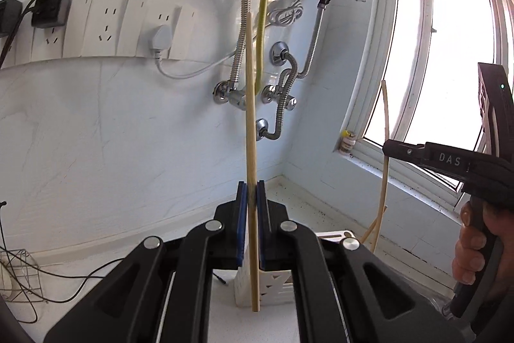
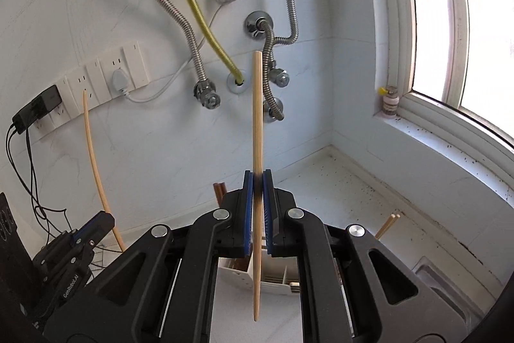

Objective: Organize utensils
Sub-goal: 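Lower both pale chopsticks into the holder slots, then open both tools to release the pale chopsticks in the holder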

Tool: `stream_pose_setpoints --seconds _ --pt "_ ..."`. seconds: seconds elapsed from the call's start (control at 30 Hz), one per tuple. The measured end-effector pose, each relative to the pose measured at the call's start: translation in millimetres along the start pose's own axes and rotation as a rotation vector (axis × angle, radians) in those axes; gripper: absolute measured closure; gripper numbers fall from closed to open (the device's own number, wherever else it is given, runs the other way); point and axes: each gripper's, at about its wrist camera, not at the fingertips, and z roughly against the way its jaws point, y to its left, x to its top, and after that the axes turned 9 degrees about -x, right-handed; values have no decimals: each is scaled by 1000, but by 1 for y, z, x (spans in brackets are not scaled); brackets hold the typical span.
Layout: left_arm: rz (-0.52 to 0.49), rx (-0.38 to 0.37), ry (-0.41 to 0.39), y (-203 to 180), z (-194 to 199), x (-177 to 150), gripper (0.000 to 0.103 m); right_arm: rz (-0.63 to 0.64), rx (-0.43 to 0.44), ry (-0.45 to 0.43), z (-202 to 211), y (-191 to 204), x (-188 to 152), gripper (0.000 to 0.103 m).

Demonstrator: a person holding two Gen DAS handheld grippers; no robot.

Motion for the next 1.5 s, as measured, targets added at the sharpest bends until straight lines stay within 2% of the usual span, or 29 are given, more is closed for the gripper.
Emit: stream_pose_setpoints --seconds 0.1,0.23,0.37,0.5,0.93,1.4,1.43,1.5 --pt "-7 -65 -38 -8 -14 7 97 8 -26 -60 -1 -15 0 97" --pt "-14 -125 -106 -15 -28 8 97 -17 -51 -92 -10 -37 -4 97" --pt "-27 -151 -158 -17 -41 6 97 -36 -71 -139 -18 -55 -14 97" --pt "-22 -170 -153 -12 -56 -2 97 -41 -97 -167 -28 -69 -25 97" --pt "-39 -179 -100 0 -98 -25 97 -98 -81 -138 -62 -95 -58 97" --pt "-34 -167 -110 11 -106 -31 97 -87 -98 -127 -74 -87 -66 97" --pt "-38 -169 -109 11 -106 -32 95 -84 -98 -122 -75 -87 -67 97" --pt "-48 -164 -112 10 -104 -35 61 -77 -99 -108 -78 -86 -69 93"
